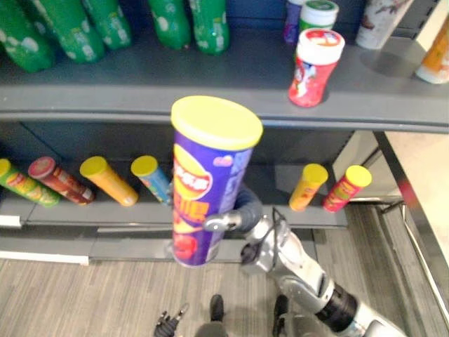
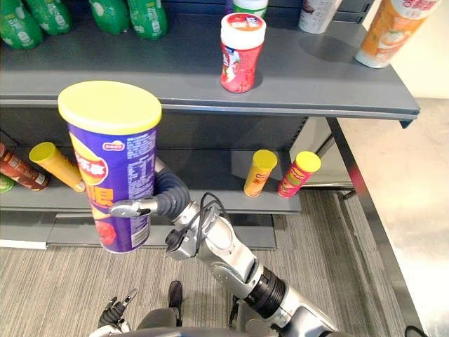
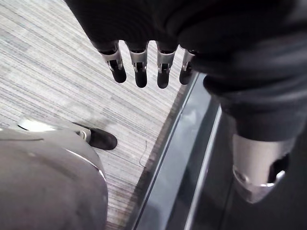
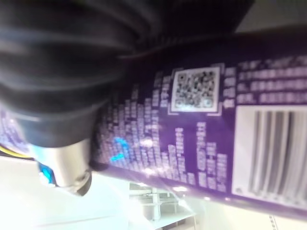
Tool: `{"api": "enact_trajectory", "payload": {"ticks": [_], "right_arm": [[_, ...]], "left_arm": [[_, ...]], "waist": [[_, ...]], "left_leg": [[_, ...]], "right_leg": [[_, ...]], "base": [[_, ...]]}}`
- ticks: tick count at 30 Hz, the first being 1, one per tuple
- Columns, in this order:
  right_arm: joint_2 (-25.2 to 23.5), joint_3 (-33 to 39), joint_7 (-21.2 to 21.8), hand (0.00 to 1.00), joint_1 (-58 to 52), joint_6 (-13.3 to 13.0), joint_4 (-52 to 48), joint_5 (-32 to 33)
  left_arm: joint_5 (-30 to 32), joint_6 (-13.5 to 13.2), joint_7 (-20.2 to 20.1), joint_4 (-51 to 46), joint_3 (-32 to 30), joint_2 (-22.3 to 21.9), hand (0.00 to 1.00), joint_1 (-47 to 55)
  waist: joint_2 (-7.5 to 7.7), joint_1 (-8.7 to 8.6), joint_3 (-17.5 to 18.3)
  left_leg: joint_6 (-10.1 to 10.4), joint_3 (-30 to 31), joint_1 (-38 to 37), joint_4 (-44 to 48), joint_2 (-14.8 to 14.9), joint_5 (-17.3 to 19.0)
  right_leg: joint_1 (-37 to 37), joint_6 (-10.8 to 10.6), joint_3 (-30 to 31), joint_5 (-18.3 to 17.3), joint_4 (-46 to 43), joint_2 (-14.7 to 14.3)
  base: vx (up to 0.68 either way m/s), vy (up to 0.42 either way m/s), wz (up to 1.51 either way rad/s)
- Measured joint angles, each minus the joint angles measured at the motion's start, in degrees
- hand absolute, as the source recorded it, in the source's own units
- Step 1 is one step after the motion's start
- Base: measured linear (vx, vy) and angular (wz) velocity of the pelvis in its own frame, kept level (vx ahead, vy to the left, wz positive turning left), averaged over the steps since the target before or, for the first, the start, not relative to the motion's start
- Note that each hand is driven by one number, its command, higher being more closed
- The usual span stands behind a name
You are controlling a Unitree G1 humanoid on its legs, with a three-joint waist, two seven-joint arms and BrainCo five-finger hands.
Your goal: Put the gum and the chips on the shelf.
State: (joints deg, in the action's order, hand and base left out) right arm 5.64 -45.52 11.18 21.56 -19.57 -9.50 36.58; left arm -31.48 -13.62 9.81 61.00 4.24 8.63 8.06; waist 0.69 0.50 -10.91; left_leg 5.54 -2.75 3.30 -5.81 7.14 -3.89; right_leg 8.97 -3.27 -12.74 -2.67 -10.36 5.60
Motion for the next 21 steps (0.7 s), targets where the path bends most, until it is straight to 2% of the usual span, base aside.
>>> {"api": "enact_trajectory", "payload": {"ticks": [3,7,13,17,21], "right_arm": [[-0.1,-0.5,0.6,1.0,0.0,-0.2,1.8,0.5],[-0.8,-1.1,0.1,1.0,0.1,-1.0,4.3,1.9],[-3.8,-2.5,-2.4,1.0,0.1,-4.4,9.8,0.4],[-6.2,-2.1,-6.3,1.0,3.1,-6.7,16.9,-5.6],[-6.7,-1.4,-11.2,1.0,6.5,-7.3,20.9,-11.2]], "left_arm": [[0.0,0.6,-0.3,0.0,-0.1,0.0,0.0,-0.4],[-2.4,1.7,-1.3,0.2,-0.1,0.0,0.0,-0.6],[-4.4,2.1,-1.5,0.4,0.0,0.1,0.0,-2.0],[-5.8,3.1,-1.5,-0.2,0.0,0.6,0.0,-4.4],[-6.0,4.3,-1.5,-0.6,0.1,1.0,0.0,-7.0]], "waist": [[0.0,1.46,0.0],[0.01,1.5,-0.1],[0.0,2.66,-1.1],[0.17,3.69,-5.4],[0.14,4.56,-9.2]], "left_leg": [[0.2,0.5,1.3,0.0,-0.1,-0.5],[0.3,1.7,2.6,0.0,-0.5,-1.2],[0.2,2.2,3.5,0.1,-1.1,-1.6],[0.0,2.1,4.2,1.3,-0.9,-1.7],[0.3,2.4,7.6,5.7,-0.8,-1.2]], "right_leg": [[1.8,0.4,-0.6,-0.8,-2.0,0.4],[3.9,0.5,-1.5,-2.5,-5.4,1.2],[5.9,0.2,-2.5,-5.4,-9.7,2.8],[5.9,0.1,-3.7,-6.2,-10.5,3.2],[7.2,0.4,-4.3,-6.2,-11.7,3.5]], "base": [[-0.01,-0.017,0.13],[-0.01,-0.03,0.17],[-0.01,-0.032,0.13],[-0.01,-0.026,0.17],[0.0,-0.01,0.11]]}}
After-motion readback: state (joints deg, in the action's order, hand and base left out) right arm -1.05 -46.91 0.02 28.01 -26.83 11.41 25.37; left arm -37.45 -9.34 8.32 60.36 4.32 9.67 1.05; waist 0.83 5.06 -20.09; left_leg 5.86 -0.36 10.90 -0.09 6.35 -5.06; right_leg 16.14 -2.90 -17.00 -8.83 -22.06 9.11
